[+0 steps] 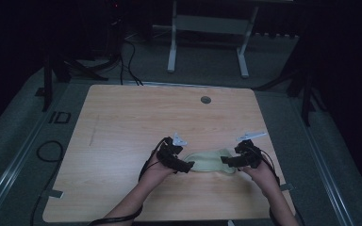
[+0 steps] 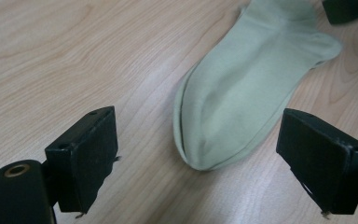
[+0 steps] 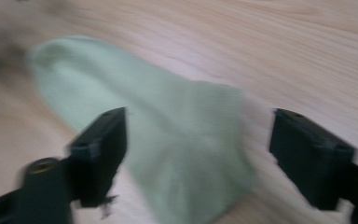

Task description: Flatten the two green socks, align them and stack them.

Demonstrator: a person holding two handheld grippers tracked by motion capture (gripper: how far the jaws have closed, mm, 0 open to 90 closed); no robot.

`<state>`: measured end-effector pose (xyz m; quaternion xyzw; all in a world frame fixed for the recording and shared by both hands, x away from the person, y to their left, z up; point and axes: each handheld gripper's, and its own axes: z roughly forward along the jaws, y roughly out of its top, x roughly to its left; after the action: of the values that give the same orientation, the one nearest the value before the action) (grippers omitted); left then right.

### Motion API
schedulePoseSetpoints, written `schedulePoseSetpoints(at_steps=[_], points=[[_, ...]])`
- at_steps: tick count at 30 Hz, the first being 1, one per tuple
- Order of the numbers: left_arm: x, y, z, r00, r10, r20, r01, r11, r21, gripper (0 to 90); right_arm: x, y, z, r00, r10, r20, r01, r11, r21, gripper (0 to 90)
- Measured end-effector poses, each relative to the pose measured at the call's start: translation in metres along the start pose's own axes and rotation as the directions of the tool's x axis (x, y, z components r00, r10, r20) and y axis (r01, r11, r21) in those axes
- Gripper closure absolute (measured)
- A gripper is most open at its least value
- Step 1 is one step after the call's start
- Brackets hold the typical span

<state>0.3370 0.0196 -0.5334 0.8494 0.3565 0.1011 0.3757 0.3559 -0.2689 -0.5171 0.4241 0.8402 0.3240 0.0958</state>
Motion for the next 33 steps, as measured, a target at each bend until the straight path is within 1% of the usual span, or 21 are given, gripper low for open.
schedulePoseSetpoints(at_steps=[1, 2, 3, 5, 7, 9, 12, 15, 16, 17, 18, 19, 20, 22, 23, 24, 25, 27, 28, 30, 33], points=[[0.000, -0.002, 0.000, 1.0000, -0.008, -0.001, 0.008, 0.9999, -0.007, 7.1, 0.003, -0.001, 0.000, 0.9999, -0.010, 0.001, 0.010, 1.000, -0.003, 17.0], [0.000, -0.003, 0.000, 0.9999, -0.011, 0.002, 0.011, 0.9999, -0.006, 2.9, 0.005, -0.002, 0.000, 0.9997, -0.023, 0.012, 0.023, 1.000, -0.005, 17.0], [0.000, -0.006, 0.000, 0.9999, -0.007, 0.010, 0.007, 0.9999, -0.013, 1.4, 0.007, -0.003, 0.001, 0.9994, -0.028, 0.020, 0.028, 1.000, -0.008, 16.6], [0.002, -0.011, 0.000, 0.9997, -0.007, 0.025, 0.008, 0.9997, -0.025, 1.4, 0.010, -0.005, 0.002, 0.9993, -0.036, 0.011, 0.037, 0.999, -0.020, 14.7], [0.004, -0.016, 0.000, 0.9997, -0.013, 0.021, 0.014, 0.9992, -0.037, 1.4, 0.011, -0.007, 0.002, 0.9988, -0.048, 0.010, 0.048, 0.999, -0.025, 14.6], [0.004, -0.021, -0.003, 1.0000, -0.005, 0.000, 0.005, 0.9990, -0.045, 1.4, 0.013, -0.009, 0.002, 0.9978, -0.064, 0.017, 0.065, 0.998, -0.025, 13.8], [0.005, -0.028, -0.008, 0.9998, 0.012, -0.013, -0.012, 0.9984, -0.056, 1.4, 0.015, -0.014, 0.003, 0.9974, -0.071, 0.008, 0.071, 0.997, -0.020, 13.2], [0.006, -0.036, -0.015, 0.9988, 0.035, -0.034, -0.037, 0.9975, -0.060, 1.4, 0.014, -0.020, 0.001, 0.9968, -0.080, 0.004, 0.080, 0.996, -0.039, 13.2], [0.007, -0.039, -0.017, 0.9984, 0.036, -0.044, -0.039, 0.9968, -0.069, 1.4, 0.013, -0.022, 0.001, 0.9963, -0.086, 0.005, 0.086, 0.995, -0.045, 13.2], [0.008, -0.042, -0.020, 0.9984, 0.031, -0.047, -0.034, 0.9966, -0.074, 1.4, 0.012, -0.024, 0.000, 0.9956, -0.093, 0.005, 0.094, 0.994, -0.049, 13.2], [0.010, -0.045, -0.023, 0.9990, 0.022, -0.038, -0.025, 0.9964, -0.082, 1.4, 0.012, -0.027, -0.001, 0.9953, -0.097, 0.000, 0.097, 0.994, -0.053, 13.2], [0.010, -0.045, -0.023, 0.9990, 0.022, -0.038, -0.025, 0.9964, -0.082, 1.4, 0.011, -0.029, -0.001, 0.9952, -0.098, -0.006, 0.098, 0.994, -0.054, 13.2], [0.012, -0.051, -0.027, 0.9994, 0.007, -0.033, -0.010, 0.9959, -0.089, 1.4, 0.010, -0.032, -0.002, 0.9949, -0.100, -0.011, 0.100, 0.994, -0.053, 13.2], [0.014, -0.057, -0.031, 0.9992, 0.008, -0.039, -0.011, 0.9958, -0.091, 1.4, 0.010, -0.037, -0.003, 0.9936, -0.111, -0.022, 0.109, 0.992, -0.066, 13.2], [0.015, -0.060, -0.032, 0.9990, 0.015, -0.043, -0.019, 0.9963, -0.084, 1.4, 0.010, -0.040, -0.004, 0.9922, -0.122, -0.022, 0.121, 0.991, -0.062, 13.2], [0.015, -0.063, -0.034, 0.9989, 0.016, -0.045, -0.020, 0.9964, -0.082, 1.4, 0.011, -0.043, -0.005, 0.9903, -0.138, -0.013, 0.137, 0.989, -0.060, 13.2], [0.016, -0.066, -0.035, 0.9989, 0.009, -0.046, -0.013, 0.9963, -0.085, 1.4, 0.011, -0.046, -0.005, 0.9886, -0.151, -0.008, 0.150, 0.987, -0.059, 13.1], [0.018, -0.072, -0.039, 0.9988, 0.003, -0.050, -0.008, 0.9959, -0.090, 1.4, 0.011, -0.050, -0.008, 0.9884, -0.152, -0.003, 0.151, 0.987, -0.061, 12.9], [0.018, -0.074, -0.040, 0.9988, -0.006, -0.048, 0.001, 0.9955, -0.095, 1.4, 0.010, -0.052, -0.009, 0.9896, -0.144, -0.004, 0.144, 0.987, -0.066, 12.9], [0.019, -0.079, -0.044, 0.9982, -0.003, -0.060, -0.002, 0.9953, -0.097, 1.4, 0.010, -0.057, -0.011, 0.9908, -0.135, -0.009, 0.134, 0.988, -0.075, 12.9], [0.020, -0.085, -0.050, 0.9972, 0.001, -0.075, -0.009, 0.9950, -0.099, 1.4, 0.010, -0.062, -0.013, 0.9909, -0.134, -0.004, 0.134, 0.987, -0.086, 12.7]])
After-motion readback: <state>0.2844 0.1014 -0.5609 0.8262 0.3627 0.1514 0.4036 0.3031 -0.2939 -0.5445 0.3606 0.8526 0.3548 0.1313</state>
